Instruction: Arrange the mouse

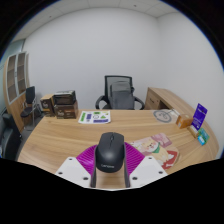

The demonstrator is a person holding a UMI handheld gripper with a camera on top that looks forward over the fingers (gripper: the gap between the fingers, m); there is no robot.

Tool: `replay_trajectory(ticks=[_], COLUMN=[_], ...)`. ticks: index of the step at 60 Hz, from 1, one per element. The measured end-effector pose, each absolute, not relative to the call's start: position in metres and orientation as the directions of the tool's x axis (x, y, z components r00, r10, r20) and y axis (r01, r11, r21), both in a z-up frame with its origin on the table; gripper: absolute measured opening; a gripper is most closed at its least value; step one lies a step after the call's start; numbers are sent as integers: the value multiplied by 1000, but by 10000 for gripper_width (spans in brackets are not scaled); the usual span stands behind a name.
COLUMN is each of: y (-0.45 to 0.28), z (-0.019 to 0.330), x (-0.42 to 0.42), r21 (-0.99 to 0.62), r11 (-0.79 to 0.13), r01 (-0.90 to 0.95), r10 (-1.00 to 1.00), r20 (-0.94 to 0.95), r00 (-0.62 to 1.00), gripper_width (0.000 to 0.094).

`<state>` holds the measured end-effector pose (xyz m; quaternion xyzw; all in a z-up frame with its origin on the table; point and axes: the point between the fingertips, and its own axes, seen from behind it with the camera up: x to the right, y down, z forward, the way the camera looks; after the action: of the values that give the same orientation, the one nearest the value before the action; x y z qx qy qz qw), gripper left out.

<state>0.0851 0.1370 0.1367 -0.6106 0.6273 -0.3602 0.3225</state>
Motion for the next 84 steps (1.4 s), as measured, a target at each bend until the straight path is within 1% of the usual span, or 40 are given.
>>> replay_trajectory(ticks=[3,7,11,16,24,30,38,42,43,46,47,50,52,56,68,71,73,78,81,84], y=[100,50,7,-34,-68,-75,-85,-84,-84,-84,-85,-89,-90,-85,-40,-29,-21,-3,9,22], z=[143,140,129,104,54,21,-12,-14,-15,-15,-15,-8,3,33,141,162,174,197,206,211], x=[94,102,107,116,126,130,127,128,128,126,124,120,117,106,21,-5,-23,-67,-91,-116], r21=[-853,-852,-847,-834,-801,-783,-753,-763,-762,-756,-752,-750,-760,-777,-785,-784,-781,-777,-777,-772], r11=[-13,-16,2,9,11,33,59,74,79,86,87,89,93,100,117,122,118,74,50,47], r01=[-522,-523,-532,-552,-598,-621,-655,-642,-642,-649,-653,-655,-644,-622,-608,-608,-614,-625,-627,-634], r10=[-995,-988,-983,-977,-978,-981,-977,-979,-979,-978,-978,-975,-973,-974,-978,-978,-979,-983,-985,-986], r20=[61,93,97,111,114,95,91,68,64,59,59,70,67,51,16,8,11,50,66,64], r00=[-75,-121,-159,-184,-172,-171,-192,-194,-196,-198,-198,-212,-220,-220,-209,-207,-202,-179,-160,-151], gripper_width=[387,387,387,385,389,390,401,448,496,567,621,881,841,868,866,858,861,860,860,860])
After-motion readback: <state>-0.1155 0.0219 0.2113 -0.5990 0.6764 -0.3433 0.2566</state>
